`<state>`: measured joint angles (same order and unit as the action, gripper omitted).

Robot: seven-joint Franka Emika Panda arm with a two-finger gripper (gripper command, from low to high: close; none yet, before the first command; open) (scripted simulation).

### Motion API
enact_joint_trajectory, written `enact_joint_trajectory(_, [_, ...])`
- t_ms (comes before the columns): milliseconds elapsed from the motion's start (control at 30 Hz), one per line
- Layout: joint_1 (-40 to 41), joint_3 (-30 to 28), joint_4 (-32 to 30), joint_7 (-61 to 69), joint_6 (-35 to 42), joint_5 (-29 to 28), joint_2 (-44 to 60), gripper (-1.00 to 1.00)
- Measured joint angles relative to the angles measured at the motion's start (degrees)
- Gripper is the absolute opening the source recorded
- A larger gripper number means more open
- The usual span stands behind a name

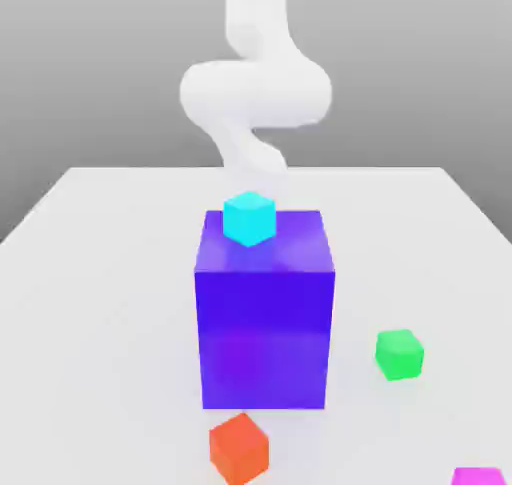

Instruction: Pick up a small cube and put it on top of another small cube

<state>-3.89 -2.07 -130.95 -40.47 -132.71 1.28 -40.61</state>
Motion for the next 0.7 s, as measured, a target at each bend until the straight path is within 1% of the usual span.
enact_joint_trajectory(167, [-6.9,-3.5,1.7,11.8,-1.8,3.6,10.8,0.00])
enact_joint_trajectory(333, [-12.0,-5.4,3.4,23.5,-3.5,7.7,21.2,0.00])
enact_joint_trajectory(533, [-16.1,-5.2,5.4,37.0,-5.6,11.6,33.7,0.00])
enact_joint_trajectory(700, [-19.2,-4.0,7.0,46.6,-7.7,12.5,43.8,0.00])
